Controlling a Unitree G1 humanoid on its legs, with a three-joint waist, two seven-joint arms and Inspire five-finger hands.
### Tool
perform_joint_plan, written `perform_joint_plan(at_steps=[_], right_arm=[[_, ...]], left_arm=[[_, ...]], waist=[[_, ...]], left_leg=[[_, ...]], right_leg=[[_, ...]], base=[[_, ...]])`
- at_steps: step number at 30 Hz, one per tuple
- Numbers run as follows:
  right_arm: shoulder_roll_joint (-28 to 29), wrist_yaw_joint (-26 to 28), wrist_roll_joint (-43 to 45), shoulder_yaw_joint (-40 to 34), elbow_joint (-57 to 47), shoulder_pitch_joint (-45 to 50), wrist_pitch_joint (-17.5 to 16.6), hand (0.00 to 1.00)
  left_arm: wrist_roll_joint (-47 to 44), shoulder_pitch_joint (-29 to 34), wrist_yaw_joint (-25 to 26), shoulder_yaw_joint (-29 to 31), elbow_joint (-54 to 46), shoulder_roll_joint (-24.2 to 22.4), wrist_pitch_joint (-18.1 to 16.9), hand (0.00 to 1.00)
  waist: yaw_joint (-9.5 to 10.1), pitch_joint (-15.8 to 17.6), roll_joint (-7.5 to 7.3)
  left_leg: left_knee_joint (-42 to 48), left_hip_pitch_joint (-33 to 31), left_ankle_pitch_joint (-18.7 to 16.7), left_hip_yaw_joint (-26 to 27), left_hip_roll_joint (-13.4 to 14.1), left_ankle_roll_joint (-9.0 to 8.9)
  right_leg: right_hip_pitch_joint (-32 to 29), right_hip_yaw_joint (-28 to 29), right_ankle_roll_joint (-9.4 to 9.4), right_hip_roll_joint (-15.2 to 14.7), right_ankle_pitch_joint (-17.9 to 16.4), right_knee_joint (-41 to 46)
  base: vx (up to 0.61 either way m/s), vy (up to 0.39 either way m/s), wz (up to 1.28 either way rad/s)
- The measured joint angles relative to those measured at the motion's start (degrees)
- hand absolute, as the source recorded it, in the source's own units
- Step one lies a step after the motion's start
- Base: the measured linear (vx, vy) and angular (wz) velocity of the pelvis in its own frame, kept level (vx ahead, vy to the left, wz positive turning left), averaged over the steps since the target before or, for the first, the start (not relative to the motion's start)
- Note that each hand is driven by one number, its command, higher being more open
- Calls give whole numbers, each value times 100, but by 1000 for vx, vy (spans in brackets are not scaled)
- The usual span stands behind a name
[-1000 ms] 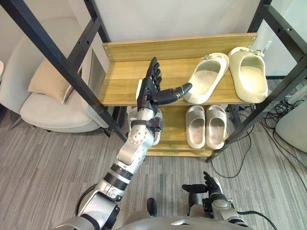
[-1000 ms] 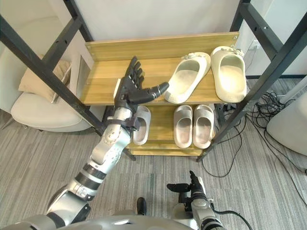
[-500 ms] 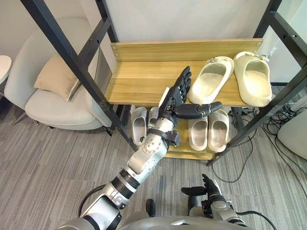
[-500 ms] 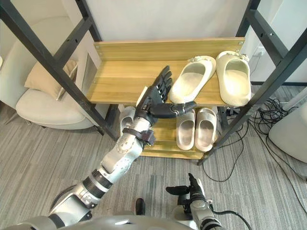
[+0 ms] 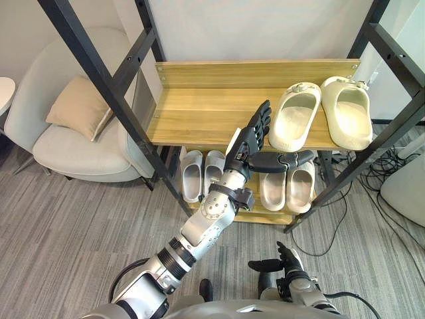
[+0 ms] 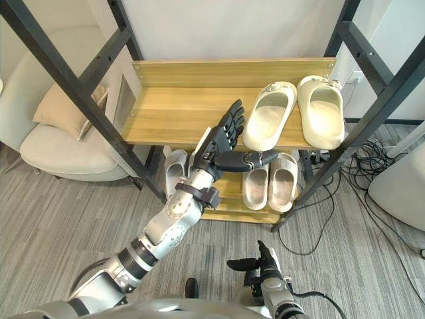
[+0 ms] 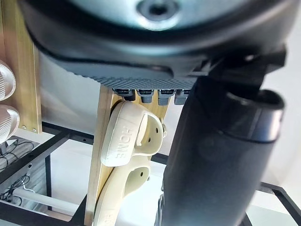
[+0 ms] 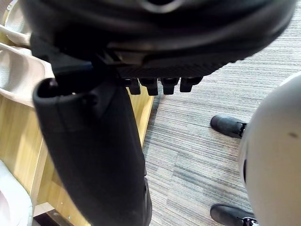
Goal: Organize the slippers on the shoe rack
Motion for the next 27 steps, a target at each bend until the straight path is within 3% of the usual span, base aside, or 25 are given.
perform_joint_plan(at_steps=[27], right_arm=[[47, -147, 10, -410, 126, 27, -2, 100]], left_arm=[[113, -789, 250, -329, 1013, -455, -188, 100]], waist=[[-138, -17, -48]], left_leg=[[-118, -6, 2, 196, 0, -44]], right_leg=[[-157, 163, 18, 7, -8, -1]], base=[[0, 1, -3]])
